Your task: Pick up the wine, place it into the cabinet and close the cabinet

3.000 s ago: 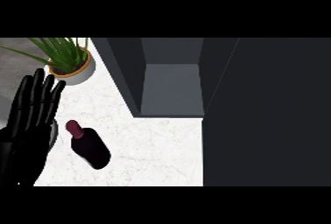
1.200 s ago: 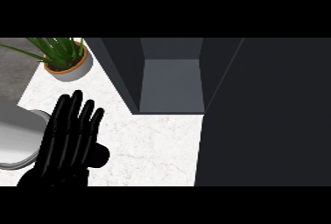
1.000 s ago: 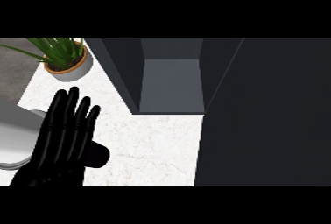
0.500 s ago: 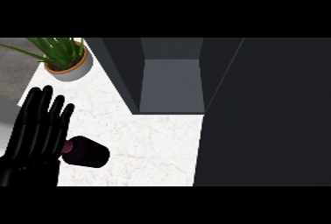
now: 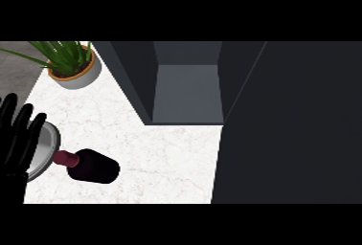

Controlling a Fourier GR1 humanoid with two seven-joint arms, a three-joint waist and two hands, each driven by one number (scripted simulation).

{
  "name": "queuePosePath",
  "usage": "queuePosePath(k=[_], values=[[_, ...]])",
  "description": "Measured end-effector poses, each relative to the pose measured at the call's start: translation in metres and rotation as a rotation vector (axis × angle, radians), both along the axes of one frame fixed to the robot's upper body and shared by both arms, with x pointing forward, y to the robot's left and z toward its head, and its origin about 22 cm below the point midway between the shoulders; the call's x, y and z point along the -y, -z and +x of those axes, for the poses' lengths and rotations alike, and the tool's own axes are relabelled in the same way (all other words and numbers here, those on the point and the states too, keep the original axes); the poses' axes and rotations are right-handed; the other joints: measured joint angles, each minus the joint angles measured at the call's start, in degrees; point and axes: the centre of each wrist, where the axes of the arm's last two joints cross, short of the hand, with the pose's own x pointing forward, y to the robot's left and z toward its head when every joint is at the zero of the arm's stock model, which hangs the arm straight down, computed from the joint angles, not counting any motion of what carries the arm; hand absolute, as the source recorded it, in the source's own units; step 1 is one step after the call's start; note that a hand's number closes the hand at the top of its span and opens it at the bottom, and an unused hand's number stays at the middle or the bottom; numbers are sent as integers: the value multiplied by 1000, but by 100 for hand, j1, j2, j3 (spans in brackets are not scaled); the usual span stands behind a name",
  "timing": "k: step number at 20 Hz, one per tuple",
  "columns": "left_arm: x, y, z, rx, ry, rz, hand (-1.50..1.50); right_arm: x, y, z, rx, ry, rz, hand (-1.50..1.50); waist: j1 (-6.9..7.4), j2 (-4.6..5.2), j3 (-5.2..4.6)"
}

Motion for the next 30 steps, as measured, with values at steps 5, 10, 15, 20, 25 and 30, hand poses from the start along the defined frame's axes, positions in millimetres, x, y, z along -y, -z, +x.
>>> queuePosePath(k=[5, 10, 15, 20, 25, 30], values=[[-16, 13, 5, -33, 7, -42, -150, 1, -1, 0, 4, 5, -9, -150, 0, 2, 0], [-28, 29, 8, -79, 20, -52, -150, 3, -4, 1, 2, 8, -23, -150, -1, 1, 0], [-41, 60, 14, -107, 26, -54, -150, 4, -1, 0, -1, 5, -27, -150, -4, 0, 0], [-50, 87, 14, -122, 11, -54, -150, 1, -6, 1, -2, -5, -24, -150, -1, -1, 0], [-55, 114, 18, -112, -28, -30, -150, 1, -13, 6, 5, 8, -27, -150, 2, 2, 0], [-67, 134, 19, -120, -41, -28, -150, 4, -16, 6, 1, 24, -43, -150, -4, 0, 1]])
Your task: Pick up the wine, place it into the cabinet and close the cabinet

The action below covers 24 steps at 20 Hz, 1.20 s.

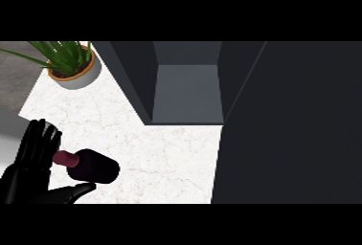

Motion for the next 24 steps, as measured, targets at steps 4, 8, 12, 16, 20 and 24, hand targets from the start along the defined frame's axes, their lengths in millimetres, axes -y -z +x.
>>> queuePosePath(k=[4, 8, 12, 16, 20, 24], values=[[-4, 19, 4, -12, -7, -2, -150, -1, 3, -1, -6, -10, 9, -150, -12, -1, 1], [-10, 31, 3, -28, 13, -5, -150, -2, -2, 0, -6, -9, 15, -150, -5, -1, 1], [-9, 47, 6, -34, 35, -15, -150, -2, -2, 1, 2, -9, 15, -150, -4, 1, 1], [-15, 58, 5, -38, 42, -29, -150, -5, 2, -1, -4, -25, 21, -150, -7, 0, 2], [-19, 68, 8, -38, 41, -33, -150, 0, 2, -1, 2, -8, 4, -150, -8, 1, 2], [-18, 83, 8, -37, 46, -32, -150, -2, 3, -1, 3, -21, 17, -150, -9, 2, 3]])
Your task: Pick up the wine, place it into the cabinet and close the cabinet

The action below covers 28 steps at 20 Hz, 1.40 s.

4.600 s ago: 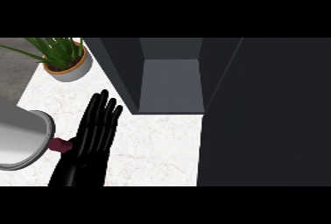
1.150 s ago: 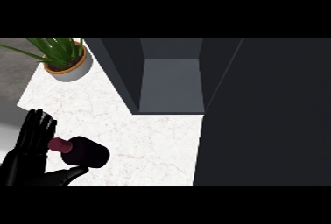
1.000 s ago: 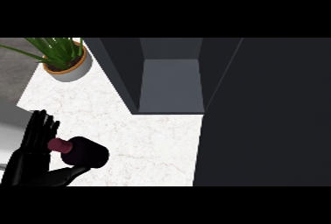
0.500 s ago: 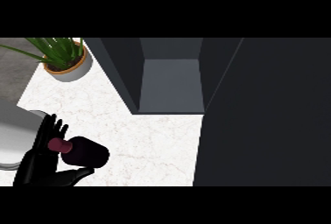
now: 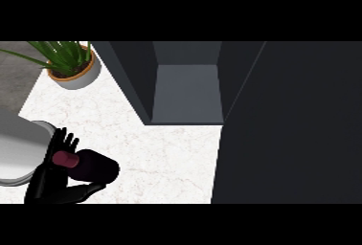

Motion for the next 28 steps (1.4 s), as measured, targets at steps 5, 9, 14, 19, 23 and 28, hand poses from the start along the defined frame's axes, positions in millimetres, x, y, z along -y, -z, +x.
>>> queuePosePath(k=[5, 9, 14, 19, 23, 28], values=[[6, 12, 5, -3, 5, 1, -150, -3, -4, 1, -8, -6, 13, -150, 3, 0, -1], [6, 15, 5, -11, 9, -4, -150, -2, -4, 2, -9, 0, 6, -150, 9, 0, -2], [1, 36, 2, -24, 7, -10, -150, 1, -2, 1, 0, 9, -6, -150, 2, 2, -1], [0, 50, 5, -33, 20, -24, -150, 2, -8, 3, -1, 17, -19, -150, -2, 2, -1], [4, 53, 9, -28, 21, -43, -150, 2, -13, 5, 7, 21, -20, -150, 3, 1, -1], [6, 58, 11, -16, 26, -76, 150, 0, -11, 4, -9, 14, -6, -150, 3, 0, -1]])
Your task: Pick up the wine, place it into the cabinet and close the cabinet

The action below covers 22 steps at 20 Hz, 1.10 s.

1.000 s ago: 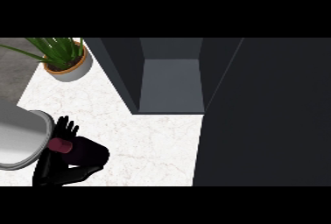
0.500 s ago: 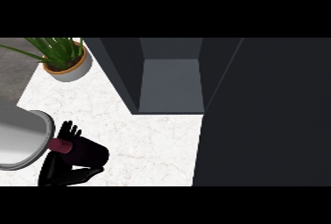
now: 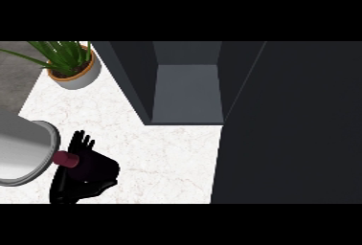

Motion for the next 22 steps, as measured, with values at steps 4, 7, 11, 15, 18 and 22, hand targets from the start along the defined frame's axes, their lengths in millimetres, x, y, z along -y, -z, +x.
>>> queuePosePath(k=[4, 7, 11, 15, 18, 22], values=[[3, 5, 4, 20, 42, -47, 150, 0, 1, 0, 4, -2, -1, -150, -6, -1, 2], [12, 8, 9, 32, 88, -44, 150, 2, 3, 0, 3, 2, -3, -150, -12, 0, 2], [20, 10, 12, 64, 134, 7, 150, -1, 5, -2, -8, -11, 8, -150, -19, -7, 5], [21, 7, 14, 113, 164, 115, 150, 0, 4, -1, 0, -5, 4, -150, -10, -8, 7], [11, 8, 14, 151, 169, 136, 150, -2, 7, -2, -9, -15, 6, -150, -11, -5, 3], [-13, 0, 22, 227, 163, 127, 150, -1, 6, -1, -7, -7, 6, -150, -7, -1, 0]])
